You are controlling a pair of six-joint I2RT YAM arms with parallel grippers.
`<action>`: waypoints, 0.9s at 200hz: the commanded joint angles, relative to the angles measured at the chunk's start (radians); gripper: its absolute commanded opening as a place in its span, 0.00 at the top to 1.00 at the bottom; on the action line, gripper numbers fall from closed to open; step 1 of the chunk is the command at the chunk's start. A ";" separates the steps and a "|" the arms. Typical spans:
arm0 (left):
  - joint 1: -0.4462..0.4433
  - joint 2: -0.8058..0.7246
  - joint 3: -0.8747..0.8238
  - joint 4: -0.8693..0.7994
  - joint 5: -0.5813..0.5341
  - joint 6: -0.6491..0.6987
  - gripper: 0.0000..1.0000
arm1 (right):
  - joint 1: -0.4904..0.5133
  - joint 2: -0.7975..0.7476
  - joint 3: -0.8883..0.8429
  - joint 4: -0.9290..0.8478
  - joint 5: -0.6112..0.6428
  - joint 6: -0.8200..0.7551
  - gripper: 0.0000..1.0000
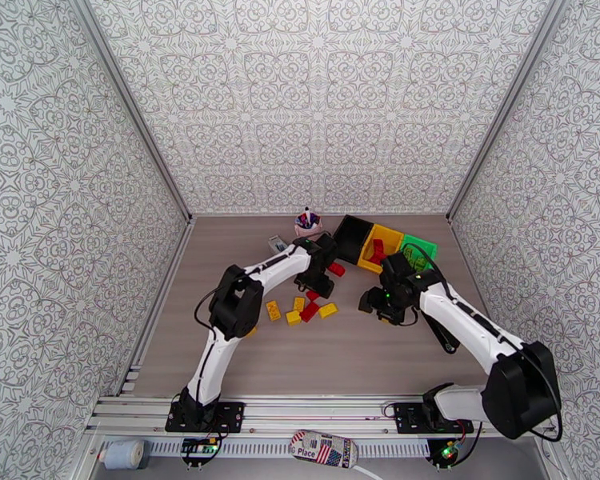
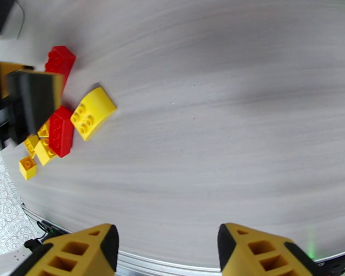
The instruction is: Sort the legos into containers by color
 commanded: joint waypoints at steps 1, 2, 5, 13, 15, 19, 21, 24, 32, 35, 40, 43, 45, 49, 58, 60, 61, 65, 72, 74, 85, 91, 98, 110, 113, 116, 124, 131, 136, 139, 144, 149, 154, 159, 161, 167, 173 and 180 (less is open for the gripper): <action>0.003 0.027 0.039 -0.024 -0.039 0.039 0.23 | 0.006 -0.025 -0.013 -0.016 0.018 0.038 0.38; 0.003 0.028 0.040 -0.024 -0.040 0.040 0.24 | 0.005 -0.026 -0.012 -0.016 0.018 0.038 0.38; 0.004 0.029 0.039 -0.024 -0.039 0.040 0.24 | 0.005 -0.027 -0.013 -0.015 0.018 0.039 0.38; 0.007 0.029 0.034 -0.025 -0.039 0.042 0.25 | 0.006 -0.031 -0.015 -0.016 0.018 0.042 0.38; 0.007 0.030 0.032 -0.025 -0.040 0.043 0.26 | 0.006 -0.032 -0.016 -0.015 0.018 0.043 0.38; 0.008 0.029 0.029 -0.024 -0.039 0.045 0.27 | 0.005 -0.034 -0.017 -0.016 0.019 0.045 0.38; 0.008 0.028 0.028 -0.025 -0.041 0.046 0.27 | 0.006 -0.034 -0.017 -0.017 0.020 0.045 0.38; 0.007 0.029 0.025 -0.025 -0.041 0.046 0.28 | 0.006 -0.035 -0.017 -0.017 0.020 0.046 0.38; 0.007 0.024 0.015 -0.021 -0.039 0.048 0.30 | 0.006 -0.039 -0.018 -0.017 0.023 0.048 0.38; 0.006 0.022 0.010 -0.019 -0.038 0.049 0.30 | 0.006 -0.041 -0.017 -0.017 0.023 0.048 0.38; 0.004 0.018 0.000 -0.014 -0.035 0.049 0.30 | 0.006 -0.042 -0.018 -0.017 0.024 0.050 0.38; 0.003 0.016 -0.006 -0.010 -0.033 0.049 0.31 | 0.006 -0.041 -0.017 -0.017 0.025 0.050 0.38; 0.002 0.013 -0.011 -0.008 -0.032 0.049 0.31 | 0.006 -0.042 -0.018 -0.017 0.026 0.051 0.38; 0.001 0.008 -0.019 -0.003 -0.032 0.049 0.31 | 0.005 -0.042 -0.018 -0.016 0.026 0.051 0.38; -0.004 -0.002 -0.039 0.008 -0.033 0.048 0.32 | 0.006 -0.041 -0.020 -0.014 0.025 0.054 0.38; -0.005 -0.004 -0.044 0.011 -0.034 0.048 0.32 | 0.006 -0.041 -0.020 -0.014 0.025 0.054 0.38; -0.005 -0.005 -0.045 0.012 -0.034 0.048 0.33 | 0.006 -0.041 -0.020 -0.013 0.025 0.054 0.38; -0.007 -0.008 -0.053 0.015 -0.034 0.046 0.34 | 0.006 -0.040 -0.020 -0.011 0.023 0.056 0.38; -0.010 -0.012 -0.062 0.020 -0.032 0.043 0.38 | 0.006 -0.038 -0.019 -0.007 0.023 0.057 0.38; -0.010 -0.011 -0.063 0.020 -0.031 0.043 0.39 | 0.006 -0.038 -0.018 -0.007 0.022 0.057 0.38; -0.013 -0.014 -0.070 0.019 -0.022 0.040 0.43 | 0.006 -0.036 -0.017 -0.004 0.021 0.059 0.38; -0.014 -0.014 -0.071 0.018 -0.017 0.038 0.45 | 0.006 -0.034 -0.015 -0.002 0.020 0.060 0.38; -0.016 -0.015 -0.079 0.020 -0.016 0.037 0.46 | 0.005 -0.031 -0.012 0.000 0.020 0.060 0.38; -0.019 -0.026 -0.094 0.031 -0.015 0.030 0.50 | 0.006 -0.028 -0.008 0.002 0.018 0.059 0.38; -0.021 -0.029 -0.099 0.034 -0.015 0.027 0.51 | 0.006 -0.026 -0.006 0.002 0.018 0.060 0.39; -0.021 -0.033 -0.101 0.036 -0.014 0.025 0.52 | 0.006 -0.025 -0.005 0.002 0.018 0.060 0.38; -0.021 -0.040 -0.108 0.040 -0.011 0.018 0.54 | 0.006 -0.023 -0.002 0.003 0.017 0.060 0.38; -0.021 -0.046 -0.113 0.043 -0.010 0.013 0.57 | 0.006 -0.020 0.001 0.007 0.014 0.060 0.38; -0.021 -0.051 -0.116 0.044 -0.010 0.008 0.59 | 0.006 -0.017 0.004 0.008 0.013 0.061 0.38; -0.021 -0.055 -0.117 0.044 -0.010 0.006 0.60 | 0.006 -0.016 0.005 0.009 0.012 0.061 0.38; -0.021 -0.059 -0.120 0.046 -0.008 0.003 0.62 | 0.006 -0.014 0.007 0.014 0.010 0.063 0.38; -0.021 -0.065 -0.125 0.048 -0.009 -0.001 0.65 | 0.006 -0.012 0.008 0.019 0.006 0.066 0.38; -0.021 -0.068 -0.125 0.049 -0.008 -0.006 0.68 | 0.006 -0.009 0.010 0.026 0.001 0.069 0.38; -0.020 -0.082 -0.126 0.050 -0.005 -0.012 0.71 | 0.006 -0.006 0.013 0.032 -0.004 0.072 0.39; -0.019 -0.097 -0.126 0.052 -0.003 -0.015 0.72 | 0.006 -0.005 0.013 0.034 -0.006 0.074 0.38; -0.019 -0.121 -0.131 0.060 0.005 -0.024 0.73 | 0.006 0.001 0.019 0.042 -0.013 0.078 0.38; -0.018 -0.147 -0.135 0.072 0.017 -0.029 0.74 | 0.006 0.004 0.023 0.051 -0.019 0.084 0.38; -0.019 -0.181 -0.139 0.086 0.025 -0.036 0.74 | 0.006 0.011 0.028 0.067 -0.026 0.093 0.38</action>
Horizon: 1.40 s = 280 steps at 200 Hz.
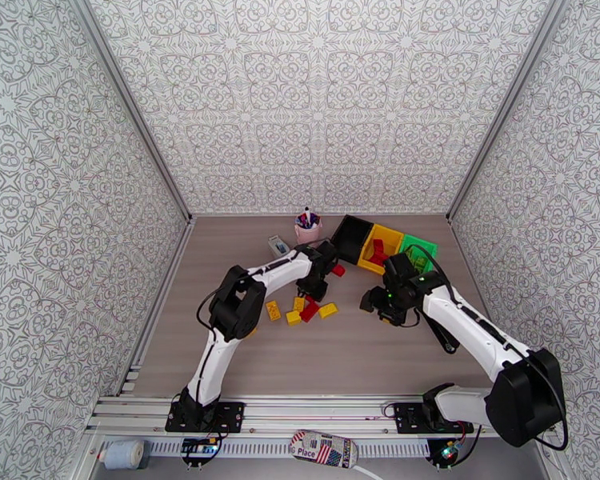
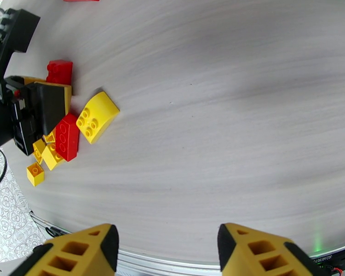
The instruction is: Sort the legos into containers by color
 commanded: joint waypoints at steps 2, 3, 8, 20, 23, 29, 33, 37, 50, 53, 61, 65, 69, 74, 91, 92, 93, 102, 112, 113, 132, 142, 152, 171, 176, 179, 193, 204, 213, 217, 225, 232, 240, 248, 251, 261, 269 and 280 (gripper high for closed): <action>-0.003 -0.136 -0.012 0.031 0.041 -0.036 0.74 | 0.006 0.025 0.036 0.057 -0.033 0.037 0.38; -0.003 -0.140 -0.012 0.032 0.042 -0.038 0.74 | 0.006 0.026 0.035 0.060 -0.034 0.039 0.38; -0.004 -0.161 -0.008 0.037 0.045 -0.043 0.74 | 0.005 0.031 0.039 0.073 -0.041 0.045 0.37; -0.004 -0.207 0.000 0.044 0.058 -0.057 0.74 | 0.004 0.049 0.047 0.120 -0.067 0.073 0.35; -0.004 -0.225 0.001 0.046 0.063 -0.060 0.74 | 0.004 0.055 0.051 0.133 -0.077 0.079 0.34; -0.004 -0.249 0.002 0.051 0.076 -0.067 0.74 | 0.002 0.069 0.057 0.159 -0.095 0.091 0.34; -0.004 -0.263 0.002 0.053 0.085 -0.073 0.74 | 0.002 0.080 0.061 0.177 -0.106 0.101 0.33; -0.004 -0.280 0.000 0.056 0.095 -0.078 0.74 | 0.003 0.090 0.067 0.197 -0.122 0.112 0.33; -0.004 -0.326 -0.015 0.066 0.131 -0.096 0.74 | 0.003 0.122 0.086 0.261 -0.164 0.144 0.33; -0.004 -0.337 -0.020 0.068 0.139 -0.100 0.74 | 0.003 0.129 0.089 0.276 -0.173 0.154 0.33; -0.004 -0.363 -0.040 0.076 0.163 -0.110 0.74 | 0.003 0.138 0.099 0.323 -0.196 0.177 0.32; -0.004 -0.376 -0.052 0.080 0.174 -0.115 0.74 | 0.002 0.142 0.103 0.345 -0.203 0.191 0.32; -0.004 -0.388 -0.065 0.083 0.182 -0.121 0.74 | 0.002 0.145 0.107 0.367 -0.214 0.197 0.31; -0.004 -0.402 -0.083 0.086 0.194 -0.127 0.74 | 0.002 0.148 0.112 0.392 -0.223 0.229 0.30; 0.002 -0.460 -0.155 0.112 0.242 -0.155 0.75 | 0.002 0.160 0.125 0.473 -0.256 0.279 0.29; 0.002 -0.463 -0.161 0.115 0.245 -0.158 0.75 | 0.002 0.159 0.126 0.478 -0.258 0.281 0.29; 0.003 -0.467 -0.166 0.117 0.248 -0.159 0.75 | 0.001 0.161 0.127 0.482 -0.260 0.285 0.29; 0.008 -0.495 -0.207 0.136 0.276 -0.178 0.75 | 0.002 0.168 0.125 0.527 -0.276 0.312 0.29; 0.014 -0.528 -0.249 0.160 0.321 -0.196 0.75 | 0.003 0.172 0.123 0.569 -0.288 0.337 0.30; 0.015 -0.532 -0.254 0.161 0.325 -0.197 0.75 | 0.002 0.173 0.122 0.572 -0.289 0.340 0.30; 0.030 -0.571 -0.306 0.183 0.373 -0.219 0.75 | 0.004 0.184 0.118 0.633 -0.311 0.373 0.31; 0.036 -0.581 -0.321 0.188 0.388 -0.220 0.75 | 0.010 0.192 0.130 0.635 -0.324 0.370 0.33; 0.040 -0.586 -0.326 0.189 0.400 -0.221 0.75 | 0.021 0.203 0.144 0.624 -0.332 0.365 0.34; 0.045 -0.584 -0.315 0.184 0.425 -0.212 0.75 | 0.049 0.227 0.168 0.604 -0.354 0.363 0.37; 0.045 -0.581 -0.309 0.180 0.429 -0.210 0.75 | 0.056 0.233 0.175 0.597 -0.357 0.359 0.37; 0.045 -0.578 -0.305 0.177 0.431 -0.208 0.75 | 0.061 0.237 0.179 0.591 -0.357 0.357 0.38; 0.045 -0.570 -0.287 0.158 0.436 -0.199 0.75 | 0.084 0.249 0.197 0.572 -0.355 0.350 0.38; 0.045 -0.567 -0.280 0.151 0.444 -0.194 0.75 | 0.098 0.257 0.205 0.572 -0.361 0.351 0.40; 0.044 -0.567 -0.277 0.145 0.448 -0.192 0.75 | 0.108 0.265 0.210 0.573 -0.365 0.353 0.40; 0.044 -0.567 -0.276 0.144 0.449 -0.190 0.75 | 0.110 0.266 0.210 0.575 -0.367 0.355 0.41; 0.044 -0.568 -0.275 0.140 0.450 -0.188 0.75 | 0.117 0.269 0.210 0.579 -0.370 0.359 0.42; 0.044 -0.570 -0.275 0.136 0.450 -0.186 0.75 | 0.121 0.272 0.206 0.583 -0.372 0.365 0.43; 0.044 -0.573 -0.276 0.135 0.450 -0.185 0.75 | 0.125 0.276 0.199 0.592 -0.378 0.373 0.45; 0.045 -0.576 -0.276 0.133 0.448 -0.186 0.75 | 0.128 0.279 0.193 0.602 -0.384 0.377 0.47; 0.045 -0.577 -0.276 0.134 0.447 -0.185 0.75 | 0.129 0.280 0.191 0.603 -0.386 0.380 0.48; 0.048 -0.579 -0.276 0.136 0.444 -0.187 0.75 | 0.133 0.280 0.185 0.607 -0.392 0.381 0.52; 0.050 -0.580 -0.280 0.138 0.444 -0.190 0.75 | 0.136 0.279 0.181 0.608 -0.395 0.381 0.54; 0.050 -0.580 -0.281 0.140 0.442 -0.193 0.75 | 0.139 0.272 0.174 0.608 -0.397 0.382 0.57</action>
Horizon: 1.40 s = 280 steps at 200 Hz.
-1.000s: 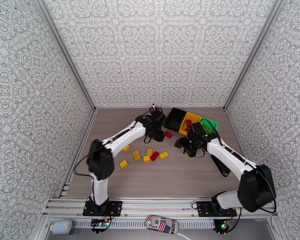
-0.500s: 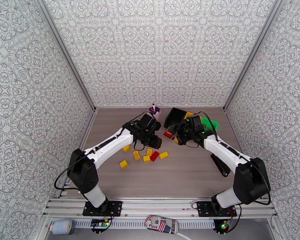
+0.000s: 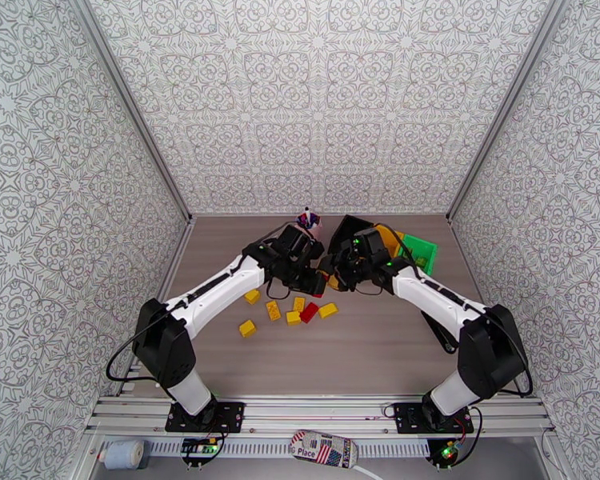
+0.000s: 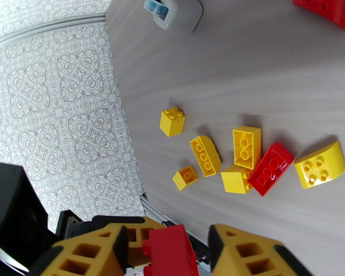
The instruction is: Sort the legos into containers by color
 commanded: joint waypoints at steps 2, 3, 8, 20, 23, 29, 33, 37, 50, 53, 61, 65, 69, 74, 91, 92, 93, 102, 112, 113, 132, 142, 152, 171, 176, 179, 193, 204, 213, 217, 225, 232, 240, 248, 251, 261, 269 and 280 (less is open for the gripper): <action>0.012 -0.031 0.020 -0.009 0.014 0.009 0.75 | 0.013 0.004 -0.007 0.017 -0.029 0.012 0.57; 0.012 -0.031 0.020 -0.008 0.014 0.009 0.75 | 0.012 0.003 -0.008 0.016 -0.029 0.013 0.57; 0.015 -0.031 0.019 -0.008 0.014 0.008 0.75 | 0.013 -0.003 -0.013 0.017 -0.029 0.015 0.58; 0.017 -0.029 0.019 -0.005 0.016 0.004 0.75 | 0.015 -0.017 -0.026 0.026 -0.028 0.023 0.58; 0.018 -0.028 0.019 -0.004 0.015 0.003 0.75 | 0.015 -0.019 -0.030 0.029 -0.028 0.027 0.58; 0.020 -0.027 0.019 -0.003 0.018 0.002 0.75 | 0.016 -0.025 -0.037 0.035 -0.027 0.032 0.60; 0.021 -0.027 0.019 -0.001 0.018 0.000 0.75 | 0.015 -0.029 -0.043 0.041 -0.028 0.035 0.61; 0.022 -0.025 0.019 0.001 0.021 -0.001 0.75 | 0.017 -0.032 -0.050 0.043 -0.028 0.040 0.62; 0.029 -0.021 0.018 0.010 0.031 -0.007 0.75 | 0.019 -0.041 -0.067 0.056 -0.026 0.050 0.66; 0.031 -0.020 0.019 0.011 0.032 -0.009 0.74 | 0.020 -0.041 -0.068 0.057 -0.025 0.051 0.67; 0.034 -0.018 0.019 0.016 0.037 -0.013 0.73 | 0.021 -0.045 -0.078 0.063 -0.023 0.055 0.69; 0.035 -0.017 0.019 0.019 0.038 -0.014 0.73 | 0.020 -0.047 -0.082 0.064 -0.022 0.057 0.70; 0.036 -0.017 0.019 0.021 0.040 -0.016 0.72 | 0.021 -0.048 -0.085 0.065 -0.020 0.058 0.71; 0.037 -0.017 0.020 0.023 0.043 -0.018 0.72 | 0.021 -0.049 -0.089 0.066 -0.019 0.059 0.72; 0.040 -0.013 0.025 0.029 0.043 -0.026 0.68 | 0.020 -0.050 -0.093 0.077 -0.015 0.068 0.76; 0.040 -0.013 0.025 0.030 0.043 -0.026 0.68 | 0.020 -0.050 -0.093 0.078 -0.015 0.070 0.76; 0.040 -0.013 0.025 0.030 0.043 -0.027 0.67 | 0.020 -0.050 -0.093 0.078 -0.015 0.070 0.76; 0.042 -0.013 0.026 0.034 0.043 -0.031 0.62 | 0.019 -0.048 -0.093 0.082 -0.012 0.076 0.79; 0.043 -0.015 0.027 0.036 0.038 -0.036 0.57 | 0.018 -0.043 -0.089 0.085 -0.006 0.079 0.81; 0.043 -0.015 0.026 0.036 0.037 -0.037 0.57 | 0.017 -0.042 -0.088 0.085 -0.005 0.080 0.81; 0.045 -0.026 0.026 0.041 0.019 -0.048 0.41 | 0.008 -0.017 -0.070 0.084 -0.003 0.082 0.84; 0.048 -0.036 0.023 0.043 0.013 -0.056 0.34 | -0.002 -0.001 -0.057 0.081 -0.004 0.078 0.85; 0.055 -0.048 0.019 0.046 0.006 -0.063 0.29 | -0.016 0.014 -0.043 0.072 -0.004 0.070 0.85; 0.075 -0.081 0.005 0.047 -0.008 -0.079 0.25 | -0.057 0.048 -0.007 0.038 -0.005 0.036 0.86; 0.082 -0.092 0.000 0.048 -0.011 -0.083 0.25 | -0.070 0.059 0.007 0.018 -0.005 0.020 0.86; 0.086 -0.098 -0.003 0.047 -0.016 -0.086 0.25 | -0.078 0.066 0.016 0.004 -0.006 0.008 0.86; 0.106 -0.125 -0.011 0.035 -0.039 -0.094 0.25 | -0.129 0.098 0.069 -0.070 -0.006 -0.052 0.86; 0.115 -0.144 -0.018 0.016 -0.066 -0.096 0.25 | -0.176 0.123 0.115 -0.131 -0.002 -0.099 0.86; 0.119 -0.156 -0.022 -0.009 -0.099 -0.098 0.25 | -0.218 0.141 0.153 -0.176 0.003 -0.137 0.86; 0.120 -0.158 -0.024 -0.020 -0.112 -0.097 0.25 | -0.238 0.150 0.170 -0.201 0.008 -0.155 0.86; 0.120 -0.163 -0.030 -0.043 -0.137 -0.096 0.26 | -0.279 0.168 0.209 -0.247 0.024 -0.198 0.86; 0.119 -0.166 -0.040 -0.060 -0.169 -0.098 0.27 | -0.312 0.185 0.248 -0.293 0.043 -0.232 0.86; 0.115 -0.170 -0.056 -0.074 -0.195 -0.100 0.28 | -0.348 0.208 0.299 -0.351 0.077 -0.272 0.85; 0.109 -0.177 -0.076 -0.080 -0.216 -0.104 0.28 | -0.380 0.232 0.356 -0.411 0.117 -0.312 0.85; 0.106 -0.180 -0.084 -0.081 -0.223 -0.106 0.28 | -0.390 0.245 0.380 -0.433 0.128 -0.327 0.84; 0.094 -0.189 -0.109 -0.083 -0.246 -0.113 0.28 | -0.419 0.286 0.458 -0.501 0.180 -0.368 0.84; 0.082 -0.195 -0.125 -0.081 -0.259 -0.120 0.28 | -0.441 0.321 0.519 -0.547 0.217 -0.392 0.83; 0.062 -0.196 -0.139 -0.080 -0.275 -0.126 0.28 | -0.462 0.370 0.600 -0.590 0.247 -0.413 0.82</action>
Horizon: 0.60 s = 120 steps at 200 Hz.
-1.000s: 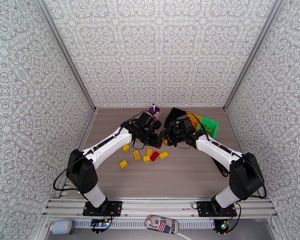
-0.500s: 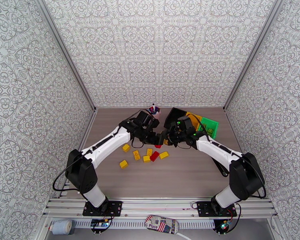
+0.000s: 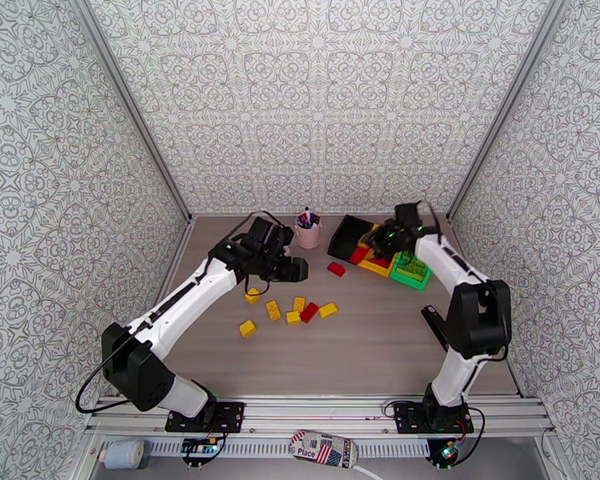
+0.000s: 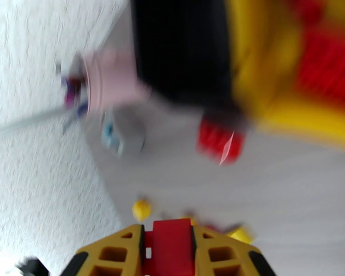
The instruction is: Sort the legos into containers by color
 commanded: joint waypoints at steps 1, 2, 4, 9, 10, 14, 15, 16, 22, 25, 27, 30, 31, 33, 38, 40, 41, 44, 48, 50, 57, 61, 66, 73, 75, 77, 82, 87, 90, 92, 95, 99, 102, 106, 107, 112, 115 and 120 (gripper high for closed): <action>-0.038 -0.019 -0.042 -0.042 -0.085 -0.029 0.28 | -0.037 0.089 0.160 -0.208 0.129 -0.130 0.82; -0.039 -0.018 -0.044 -0.042 -0.086 -0.029 0.28 | -0.037 0.093 0.167 -0.212 0.131 -0.132 0.82; -0.042 -0.018 -0.045 -0.040 -0.087 -0.029 0.28 | -0.039 0.102 0.180 -0.220 0.136 -0.135 0.82; -0.052 -0.015 -0.048 -0.038 -0.091 -0.029 0.28 | -0.045 0.125 0.215 -0.235 0.147 -0.142 0.81; -0.053 -0.014 -0.048 -0.038 -0.092 -0.030 0.28 | -0.045 0.130 0.223 -0.237 0.149 -0.144 0.81; -0.059 -0.010 -0.048 -0.036 -0.096 -0.030 0.28 | -0.048 0.149 0.252 -0.255 0.158 -0.149 0.80; -0.061 -0.009 -0.049 -0.036 -0.097 -0.029 0.28 | -0.048 0.154 0.259 -0.259 0.160 -0.150 0.80; -0.063 -0.007 -0.049 -0.035 -0.098 -0.029 0.28 | -0.047 0.159 0.267 -0.263 0.162 -0.151 0.79; -0.073 0.000 -0.050 -0.033 -0.102 -0.028 0.28 | -0.050 0.185 0.314 -0.287 0.174 -0.161 0.78; -0.076 0.006 -0.049 -0.032 -0.104 -0.025 0.29 | -0.051 0.203 0.334 -0.302 0.178 -0.165 0.77; -0.080 0.009 -0.047 -0.031 -0.104 -0.024 0.29 | -0.051 0.212 0.347 -0.310 0.180 -0.167 0.77; -0.084 0.015 -0.046 -0.031 -0.106 -0.022 0.30 | -0.052 0.224 0.369 -0.321 0.185 -0.171 0.77; -0.085 0.018 -0.045 -0.031 -0.107 -0.022 0.30 | -0.052 0.228 0.375 -0.325 0.187 -0.172 0.76; -0.089 0.022 -0.043 -0.031 -0.107 -0.020 0.30 | -0.051 0.237 0.387 -0.332 0.189 -0.173 0.76; -0.094 0.033 -0.039 -0.032 -0.109 -0.014 0.31 | -0.052 0.259 0.418 -0.348 0.195 -0.177 0.75; -0.098 0.038 -0.037 -0.032 -0.110 -0.010 0.32 | -0.052 0.266 0.430 -0.355 0.197 -0.179 0.74; -0.100 0.041 -0.036 -0.032 -0.110 -0.009 0.32 | -0.052 0.269 0.434 -0.358 0.198 -0.180 0.73; -0.103 0.048 -0.032 -0.033 -0.111 -0.005 0.32 | -0.051 0.279 0.449 -0.366 0.200 -0.182 0.72; -0.109 0.058 -0.027 -0.034 -0.114 0.001 0.33 | -0.051 0.290 0.467 -0.376 0.204 -0.185 0.70; -0.112 0.063 -0.024 -0.036 -0.117 0.005 0.33 | -0.051 0.296 0.475 -0.379 0.206 -0.186 0.69; -0.121 0.082 -0.015 -0.040 -0.120 0.017 0.34 | -0.051 0.308 0.500 -0.397 0.216 -0.191 0.65; -0.128 0.094 -0.010 -0.044 -0.123 0.024 0.35 | -0.051 0.314 0.511 -0.404 0.220 -0.195 0.62; -0.132 0.107 -0.001 -0.049 -0.125 0.034 0.35 | -0.052 0.319 0.522 -0.409 0.224 -0.200 0.58; -0.140 0.129 0.010 -0.058 -0.131 0.047 0.36 | -0.051 0.323 0.533 -0.419 0.229 -0.207 0.53; -0.142 0.135 0.013 -0.060 -0.132 0.050 0.36 | -0.052 0.323 0.535 -0.421 0.230 -0.208 0.52; -0.144 0.141 0.015 -0.063 -0.134 0.054 0.37 | -0.052 0.322 0.536 -0.424 0.231 -0.211 0.50; -0.148 0.157 0.024 -0.070 -0.136 0.065 0.37 | -0.051 0.320 0.539 -0.427 0.233 -0.218 0.47; -0.152 0.170 0.032 -0.074 -0.139 0.075 0.38 | -0.052 0.316 0.539 -0.430 0.234 -0.224 0.44; -0.155 0.180 0.037 -0.077 -0.141 0.081 0.38 | -0.052 0.314 0.539 -0.434 0.236 -0.227 0.42; -0.155 0.184 0.041 -0.080 -0.142 0.085 0.38 | -0.052 0.311 0.538 -0.435 0.236 -0.229 0.41; -0.159 0.193 0.044 -0.082 -0.145 0.091 0.38 | -0.052 0.307 0.538 -0.438 0.237 -0.233 0.40; -0.160 0.204 0.051 -0.086 -0.146 0.100 0.38 | -0.051 0.301 0.534 -0.441 0.235 -0.238 0.39; -0.162 0.212 0.058 -0.089 -0.146 0.106 0.38 | -0.052 0.297 0.530 -0.442 0.235 -0.242 0.39; -0.164 0.223 0.063 -0.091 -0.148 0.115 0.38 | -0.052 0.287 0.525 -0.444 0.233 -0.245 0.38; -0.163 0.224 0.066 -0.092 -0.148 0.116 0.38 | -0.051 0.285 0.523 -0.444 0.233 -0.246 0.38; -0.166 0.236 0.076 -0.096 -0.149 0.124 0.39 | -0.052 0.271 0.510 -0.443 0.229 -0.250 0.38; -0.165 0.245 0.080 -0.099 -0.149 0.131 0.39 | -0.050 0.260 0.502 -0.439 0.226 -0.252 0.37; -0.165 0.257 0.087 -0.102 -0.149 0.142 0.40 | -0.050 0.240 0.479 -0.431 0.219 -0.255 0.37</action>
